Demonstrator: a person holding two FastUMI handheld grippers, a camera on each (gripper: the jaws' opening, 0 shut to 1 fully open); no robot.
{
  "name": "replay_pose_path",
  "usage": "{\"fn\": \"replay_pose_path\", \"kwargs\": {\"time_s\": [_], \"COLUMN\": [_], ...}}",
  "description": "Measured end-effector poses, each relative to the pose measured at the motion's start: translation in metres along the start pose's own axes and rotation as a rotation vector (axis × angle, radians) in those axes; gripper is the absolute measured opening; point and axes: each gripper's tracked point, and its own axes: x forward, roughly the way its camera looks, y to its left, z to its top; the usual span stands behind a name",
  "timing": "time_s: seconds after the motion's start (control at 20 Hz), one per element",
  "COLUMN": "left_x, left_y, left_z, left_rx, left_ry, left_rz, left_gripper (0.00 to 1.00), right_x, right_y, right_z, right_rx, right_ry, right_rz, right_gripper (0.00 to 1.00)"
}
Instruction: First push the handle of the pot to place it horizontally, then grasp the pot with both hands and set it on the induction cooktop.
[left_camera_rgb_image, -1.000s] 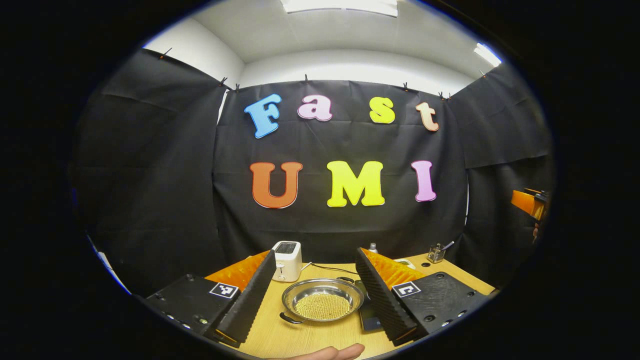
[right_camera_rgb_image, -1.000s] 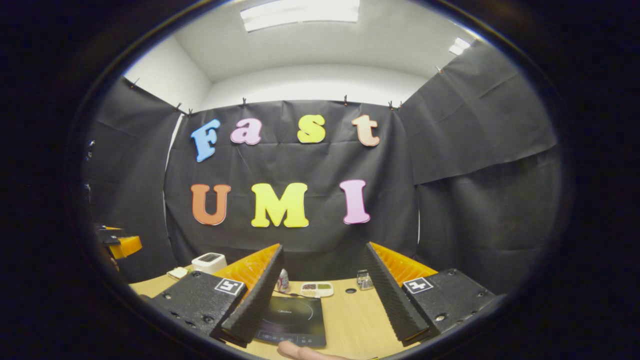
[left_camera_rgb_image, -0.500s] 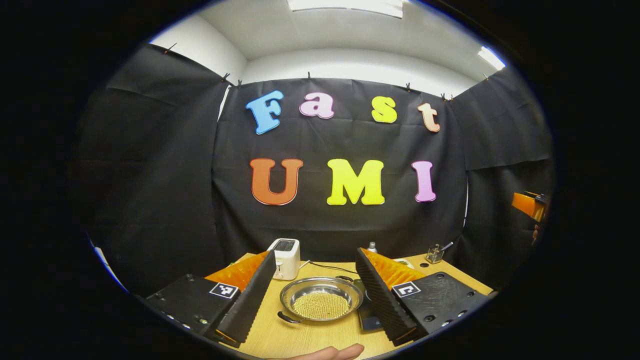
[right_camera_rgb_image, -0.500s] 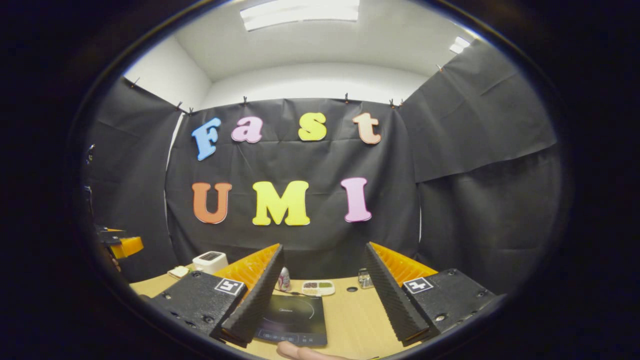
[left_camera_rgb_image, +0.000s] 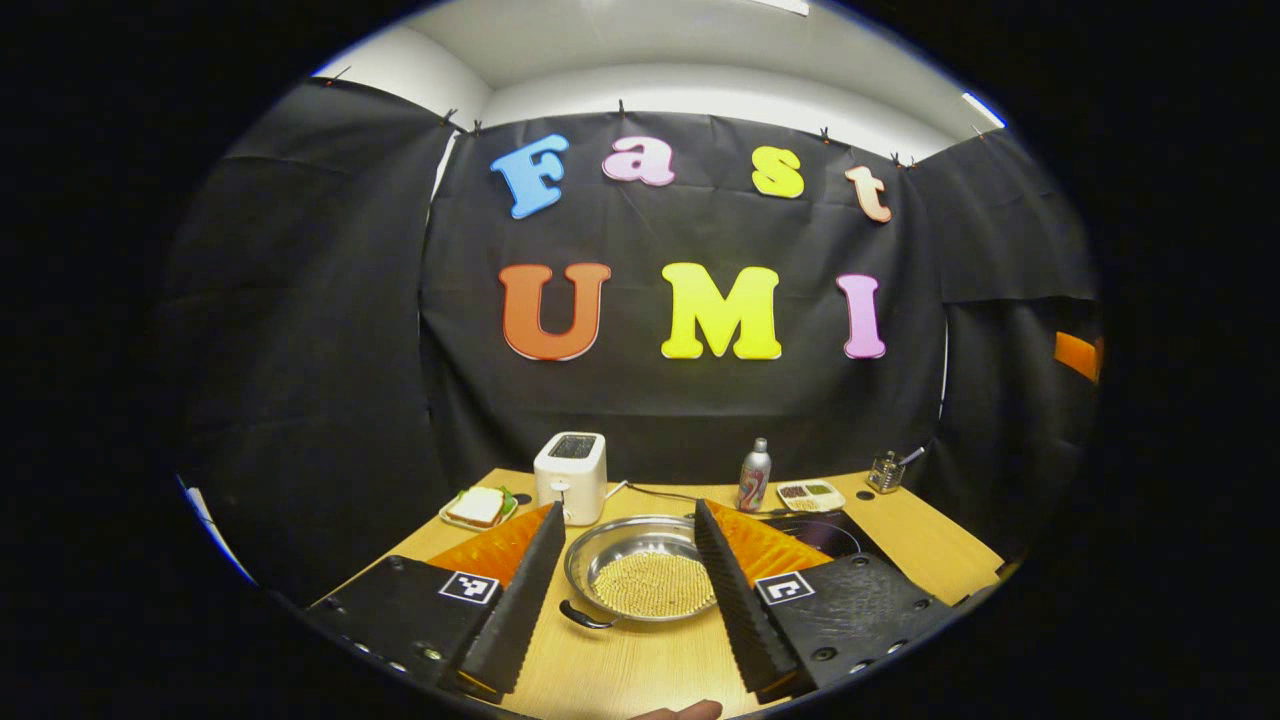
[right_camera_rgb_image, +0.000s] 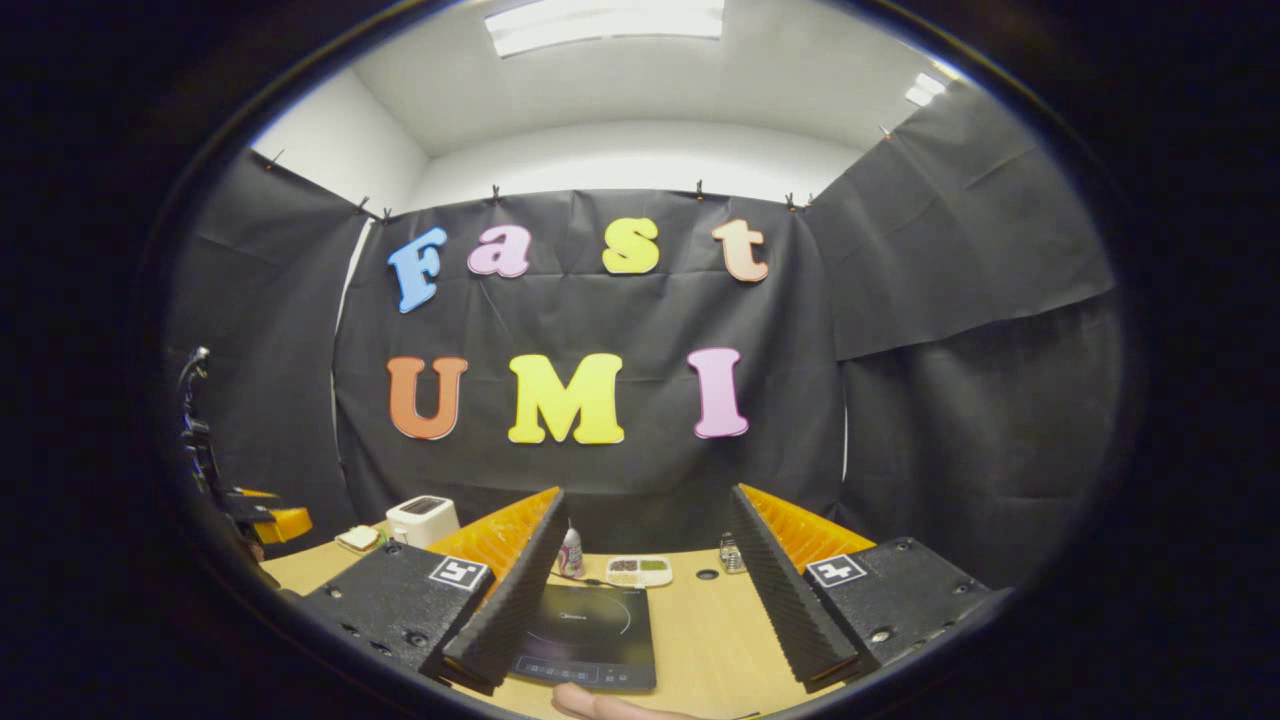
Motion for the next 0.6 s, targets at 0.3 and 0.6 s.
{"fn": "replay_pose_path", "kwargs": {"time_s": [0.3, 0.6], "left_x": [0.032, 0.055], "left_y": [0.001, 0.004], "left_z": [-0.051, -0.112], "left_rx": [-0.032, -0.036], "left_ry": [0.157, 0.323], "left_rz": [-0.033, -0.040], "left_gripper": [0.17, 0.00], "right_x": [0.004, 0.010], "right_y": [-0.001, -0.003], "right_z": [-0.004, -0.012], "right_rx": [0.000, 0.001], "right_ry": [0.006, 0.020], "right_rz": [-0.004, -0.007], "right_gripper": [0.96, 0.96]}}
